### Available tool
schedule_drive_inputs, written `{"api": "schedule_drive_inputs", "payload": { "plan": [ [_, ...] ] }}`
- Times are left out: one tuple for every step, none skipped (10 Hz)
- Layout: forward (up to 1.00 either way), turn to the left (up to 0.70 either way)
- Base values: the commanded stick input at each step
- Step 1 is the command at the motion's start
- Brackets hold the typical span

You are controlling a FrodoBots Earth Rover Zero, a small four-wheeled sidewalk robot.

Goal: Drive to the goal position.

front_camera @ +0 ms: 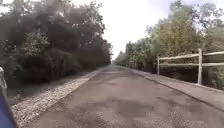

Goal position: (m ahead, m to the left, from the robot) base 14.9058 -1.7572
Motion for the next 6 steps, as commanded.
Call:
{"api": "schedule_drive_inputs", "payload": {
  "plan": [
    [0.70, 0.00],
    [0.70, 0.00],
    [0.70, 0.00],
    [0.70, 0.00],
    [0.70, 0.00],
    [0.70, 0.00]
  ]
}}
